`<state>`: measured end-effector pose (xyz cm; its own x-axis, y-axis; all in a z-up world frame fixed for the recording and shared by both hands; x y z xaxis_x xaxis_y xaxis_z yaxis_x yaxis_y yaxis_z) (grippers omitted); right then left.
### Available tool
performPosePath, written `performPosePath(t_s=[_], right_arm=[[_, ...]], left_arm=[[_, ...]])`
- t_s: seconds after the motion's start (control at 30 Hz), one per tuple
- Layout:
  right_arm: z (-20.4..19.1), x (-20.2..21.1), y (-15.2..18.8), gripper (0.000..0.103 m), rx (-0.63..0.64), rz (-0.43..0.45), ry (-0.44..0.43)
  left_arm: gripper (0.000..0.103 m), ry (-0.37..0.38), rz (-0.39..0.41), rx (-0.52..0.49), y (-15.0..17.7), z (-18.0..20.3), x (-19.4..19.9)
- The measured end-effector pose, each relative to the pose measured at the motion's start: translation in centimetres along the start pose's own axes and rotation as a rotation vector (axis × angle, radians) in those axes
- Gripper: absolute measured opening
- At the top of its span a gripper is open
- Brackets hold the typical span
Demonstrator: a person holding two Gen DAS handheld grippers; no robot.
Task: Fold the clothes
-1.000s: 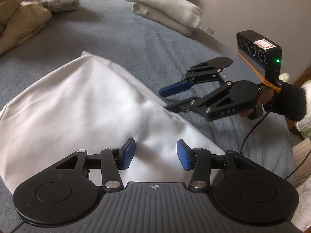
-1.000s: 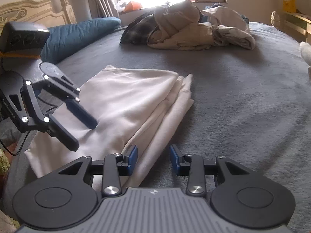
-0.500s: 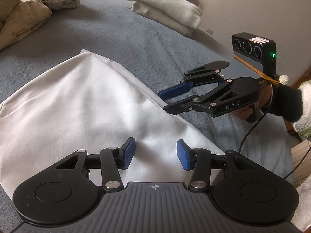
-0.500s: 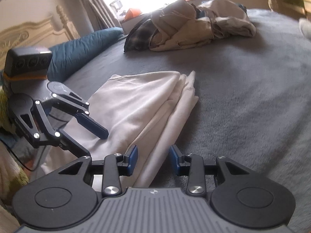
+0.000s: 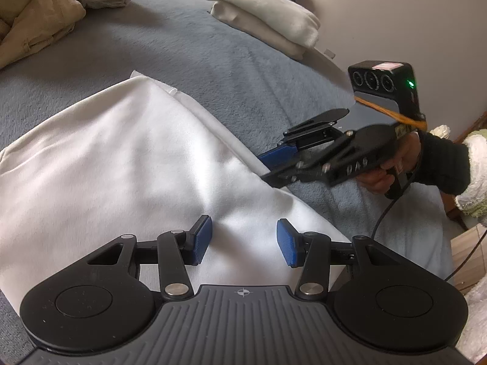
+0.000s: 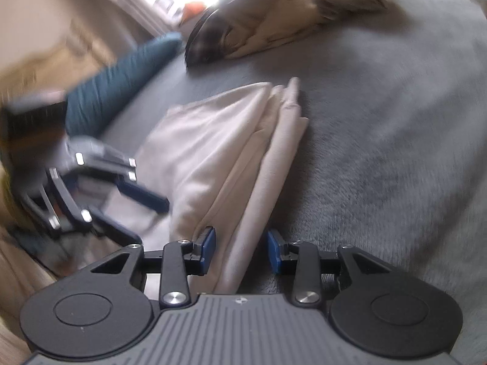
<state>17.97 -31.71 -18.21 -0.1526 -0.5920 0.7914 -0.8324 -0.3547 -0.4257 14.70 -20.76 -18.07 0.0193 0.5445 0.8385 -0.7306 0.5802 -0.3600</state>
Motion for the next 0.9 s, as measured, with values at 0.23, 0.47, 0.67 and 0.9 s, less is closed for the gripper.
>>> performPosePath(t_s=[0.23,0.47,0.67,0.9], right_arm=[[-3.3,-0.9,-0.1,0.039,0.37,-0.055,0.334],[-3.1,-0.7,-0.5,0.04,0.364,-0.059,0.363],[-2.3,0.1,-0.5,0.04,0.301,-0.024,0.327],[-1.3,0.7,-0.1,0.04,0.248,0.023,0.295]], left_arm=[[0.047,0.01,0.009,-0.014,-0.2,0.3,0.4],[0.047,-0.098,0.022,-0.146,-2.0,0.9,0.4],[0.044,-0.208,-0.077,-0.259,-4.4,1.0,-1.3],[0.034,-0.262,-0.141,-0.268,-4.5,1.3,-3.3]])
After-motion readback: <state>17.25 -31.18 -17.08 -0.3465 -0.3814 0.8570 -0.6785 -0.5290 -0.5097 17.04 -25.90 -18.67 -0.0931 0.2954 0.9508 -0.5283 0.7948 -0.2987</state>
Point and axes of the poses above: each gripper's, at about its wrist camera, not at the fingertips, and x roughly against the way its jaws point, z to its right, y to its underside, the point moved 10 cm from there along -x, roughly the way its jaws point, and after that the axes turned 12 degrees about -z, right-handed, at the moved point
